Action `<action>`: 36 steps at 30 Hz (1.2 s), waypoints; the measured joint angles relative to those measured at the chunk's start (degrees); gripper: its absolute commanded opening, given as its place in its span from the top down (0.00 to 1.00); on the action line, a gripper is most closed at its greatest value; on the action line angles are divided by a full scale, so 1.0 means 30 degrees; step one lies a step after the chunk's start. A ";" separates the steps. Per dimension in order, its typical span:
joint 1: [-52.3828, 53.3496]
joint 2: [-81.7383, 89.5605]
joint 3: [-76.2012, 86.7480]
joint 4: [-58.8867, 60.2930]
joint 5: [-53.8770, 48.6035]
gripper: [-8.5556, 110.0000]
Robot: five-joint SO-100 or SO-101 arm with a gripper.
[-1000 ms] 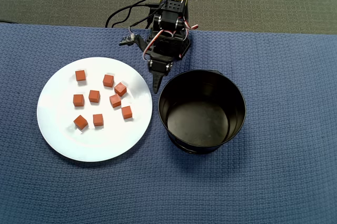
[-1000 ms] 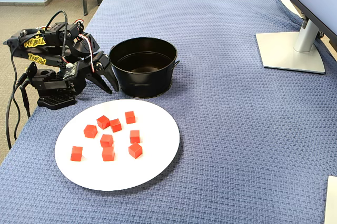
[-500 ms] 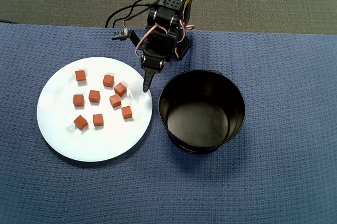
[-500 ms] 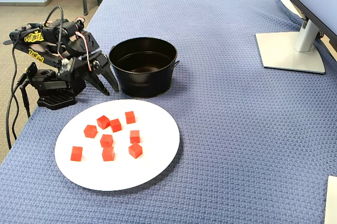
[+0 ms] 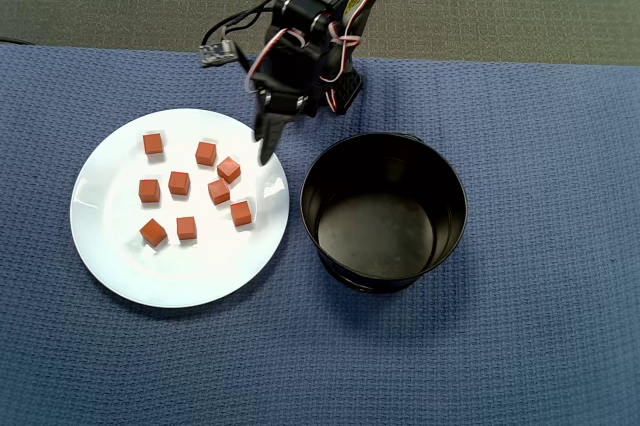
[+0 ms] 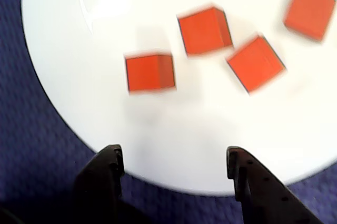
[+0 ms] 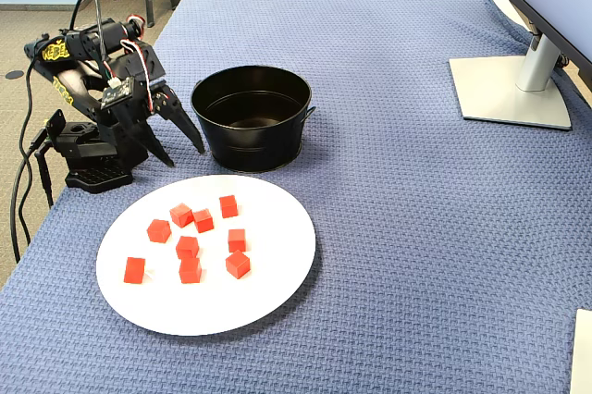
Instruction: Pick up the red cubes from the white plate and place them in the black recipient
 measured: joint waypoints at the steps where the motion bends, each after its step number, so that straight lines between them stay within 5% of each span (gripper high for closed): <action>1: 0.0234 -0.0850 0.0059 -0.1055 0.0117 0.77; 14: 0.0908 -0.9785 -0.1904 -0.5771 0.4512 0.77; 36: -0.2637 -1.5029 -0.4922 -0.4717 0.0205 0.75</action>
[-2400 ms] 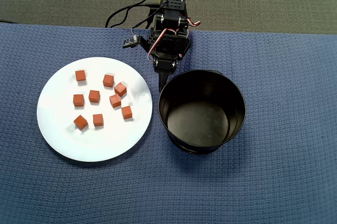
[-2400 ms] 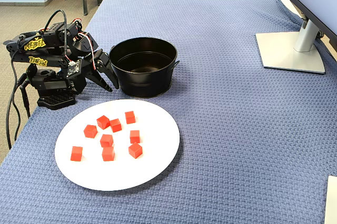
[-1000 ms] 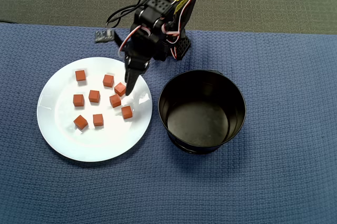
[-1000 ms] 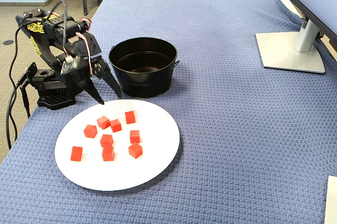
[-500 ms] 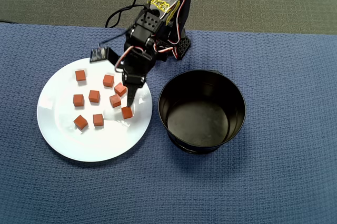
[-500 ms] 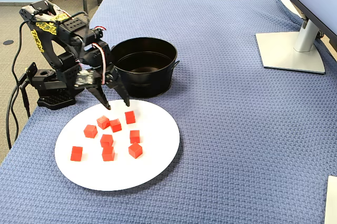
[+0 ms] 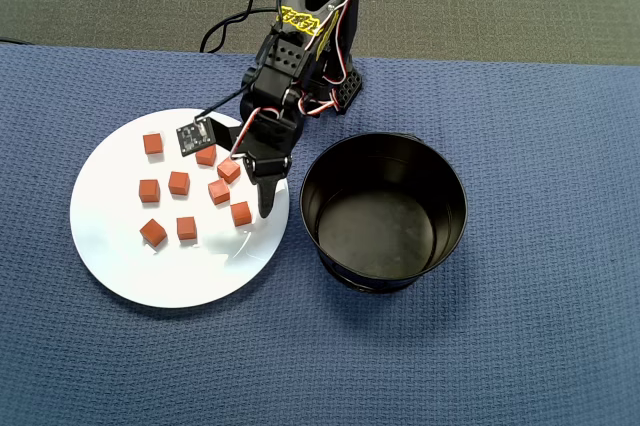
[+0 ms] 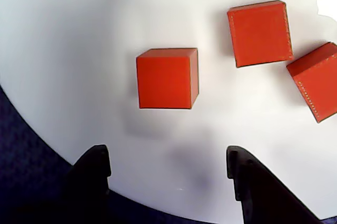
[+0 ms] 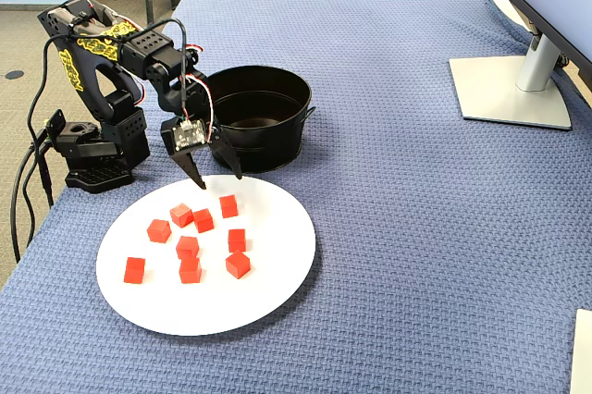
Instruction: Pick up the red cubes from the white plate and place them in the black recipient
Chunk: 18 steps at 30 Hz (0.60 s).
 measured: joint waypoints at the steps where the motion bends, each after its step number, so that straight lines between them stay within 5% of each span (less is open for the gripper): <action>1: -0.0029 -0.0264 0.0000 -0.0146 0.0000 0.75; 18: -0.0029 -0.4131 -0.1992 -0.1787 -0.0791 0.78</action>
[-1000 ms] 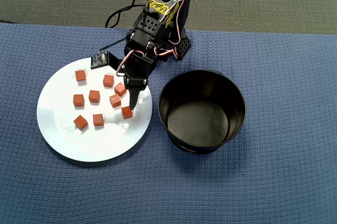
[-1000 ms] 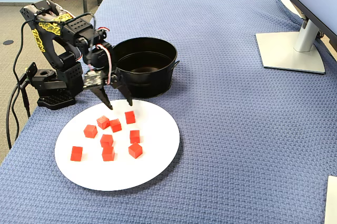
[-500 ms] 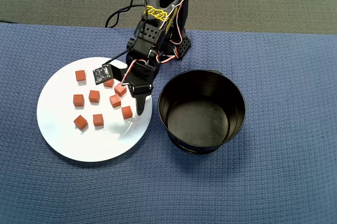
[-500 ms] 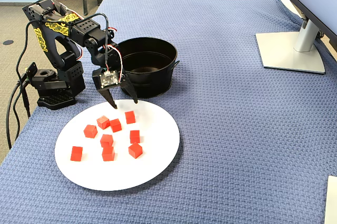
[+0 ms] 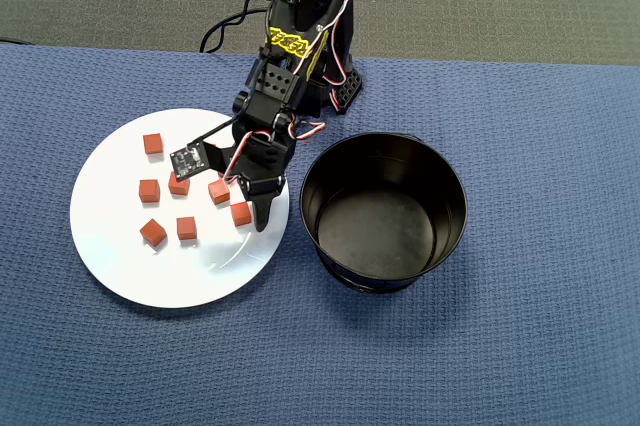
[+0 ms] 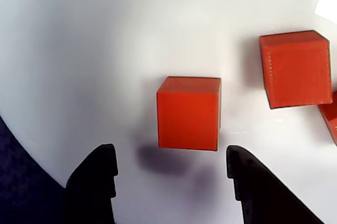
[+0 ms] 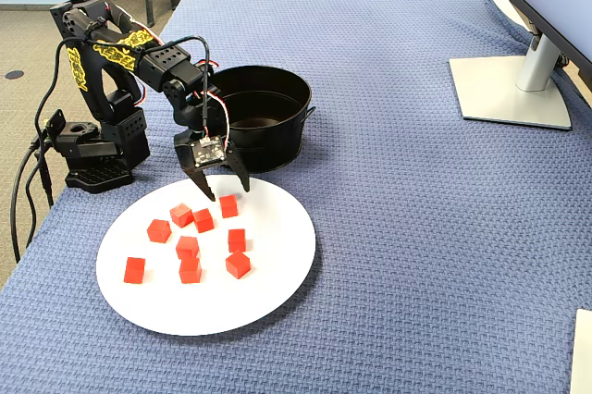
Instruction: Pick up the red cubes from the white plate and place them in the black recipient
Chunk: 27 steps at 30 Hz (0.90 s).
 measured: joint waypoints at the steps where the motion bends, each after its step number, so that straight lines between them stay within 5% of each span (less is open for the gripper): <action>1: 0.0000 -0.0205 -0.0176 -0.0059 0.0000 0.78; 12: 0.0586 -0.1963 -0.1143 -0.0410 -0.0732 0.79; 18: 0.1055 -0.2139 -0.1523 -0.0410 -0.0908 0.93; 27: 0.1055 -0.1816 -0.1699 -0.0117 0.0146 0.93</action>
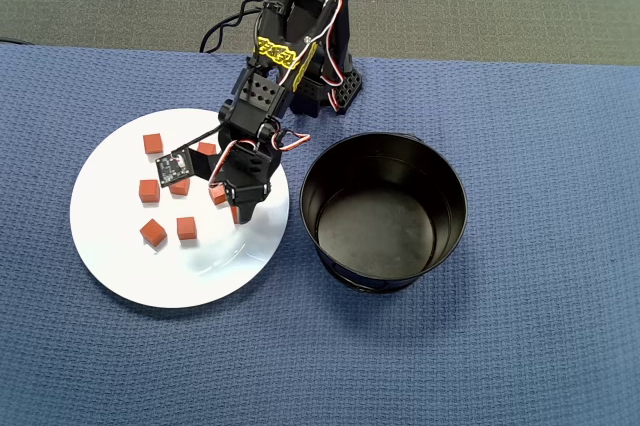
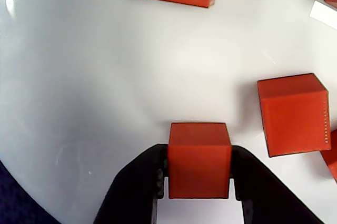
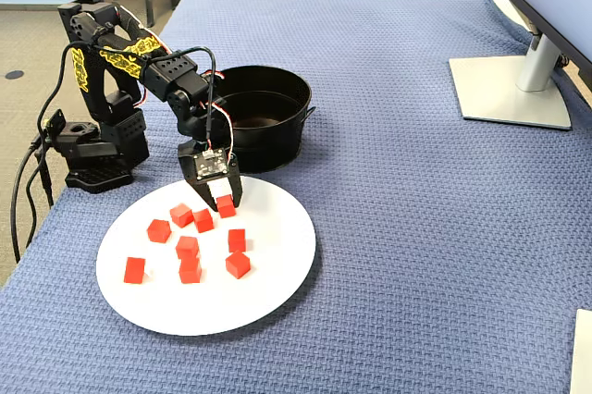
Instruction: Pick up the red cubes from the white plate and place them in the black recipient
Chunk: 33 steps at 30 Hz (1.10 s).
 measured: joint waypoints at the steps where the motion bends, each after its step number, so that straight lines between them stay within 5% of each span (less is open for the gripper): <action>1: 0.0000 0.0410 -0.0176 0.0352 0.0498 0.93; 10: -0.0029 0.7969 -0.3691 0.7354 0.5596 0.93; 17: -0.6270 1.1631 -0.5391 0.9463 1.0137 0.93; 20: -0.9844 1.0811 -0.5537 0.9463 1.1865 0.63; 21: -1.0986 1.0312 -0.5537 0.9463 1.2158 0.61; 26: -1.3770 0.9082 -0.5537 0.9609 1.1807 0.62; 33: -0.7266 0.9258 -0.4805 0.9609 0.5479 0.64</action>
